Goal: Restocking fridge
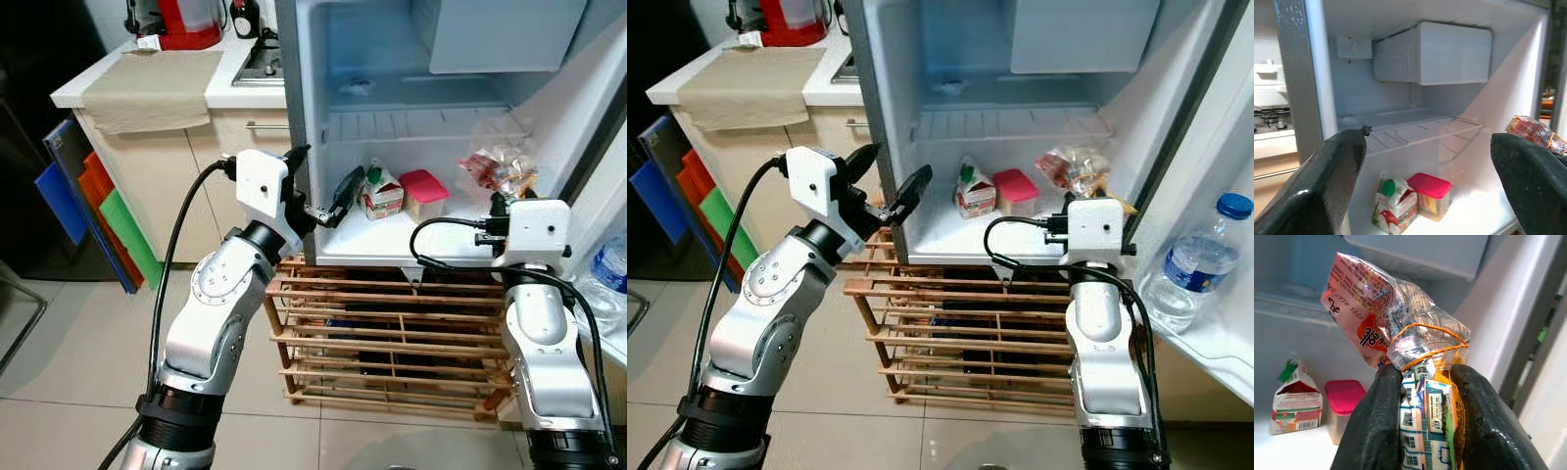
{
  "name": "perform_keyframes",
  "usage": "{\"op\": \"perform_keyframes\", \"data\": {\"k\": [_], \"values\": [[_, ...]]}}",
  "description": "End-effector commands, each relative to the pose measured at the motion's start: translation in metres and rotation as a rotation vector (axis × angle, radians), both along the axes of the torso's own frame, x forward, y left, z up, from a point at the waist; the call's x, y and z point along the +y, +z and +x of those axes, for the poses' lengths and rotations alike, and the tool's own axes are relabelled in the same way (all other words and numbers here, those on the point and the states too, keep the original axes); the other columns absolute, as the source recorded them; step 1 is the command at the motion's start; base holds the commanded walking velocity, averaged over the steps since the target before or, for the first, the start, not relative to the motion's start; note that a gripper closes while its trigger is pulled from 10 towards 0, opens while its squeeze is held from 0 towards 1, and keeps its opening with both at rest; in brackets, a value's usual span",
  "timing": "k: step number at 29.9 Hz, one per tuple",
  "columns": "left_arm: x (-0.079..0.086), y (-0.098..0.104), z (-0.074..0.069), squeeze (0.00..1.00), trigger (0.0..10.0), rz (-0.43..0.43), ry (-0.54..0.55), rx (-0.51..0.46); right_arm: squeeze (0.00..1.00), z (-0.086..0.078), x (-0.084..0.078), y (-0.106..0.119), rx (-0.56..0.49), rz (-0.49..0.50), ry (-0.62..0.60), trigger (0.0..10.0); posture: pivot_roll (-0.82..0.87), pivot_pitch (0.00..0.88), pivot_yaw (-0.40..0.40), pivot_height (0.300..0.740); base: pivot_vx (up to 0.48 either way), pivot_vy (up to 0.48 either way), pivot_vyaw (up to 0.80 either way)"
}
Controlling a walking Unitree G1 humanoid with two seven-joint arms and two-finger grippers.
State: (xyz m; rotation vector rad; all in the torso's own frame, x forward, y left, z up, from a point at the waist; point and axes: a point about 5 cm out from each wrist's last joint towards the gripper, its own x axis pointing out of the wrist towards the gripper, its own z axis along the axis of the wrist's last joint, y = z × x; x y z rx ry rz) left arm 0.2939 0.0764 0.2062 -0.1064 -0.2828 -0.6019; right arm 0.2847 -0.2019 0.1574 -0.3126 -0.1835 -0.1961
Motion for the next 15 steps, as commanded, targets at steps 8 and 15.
{"op": "perform_keyframes", "data": {"k": [8,15], "values": [[-0.0026,0.0003,-0.0018,0.0,10.0,0.043,-0.015,-0.019,0.11,0.0035,0.0004,0.0062,-0.03,-0.001,0.011,0.0,-0.13,0.0,0.07,0.74,0.0,0.0,0.0],[-0.0028,0.0014,-0.001,0.0,10.0,0.044,-0.015,-0.022,0.11,0.0017,0.002,0.0036,-0.025,0.001,0.01,0.0,-0.14,0.0,0.076,0.74,0.0,0.0,0.0]]}}
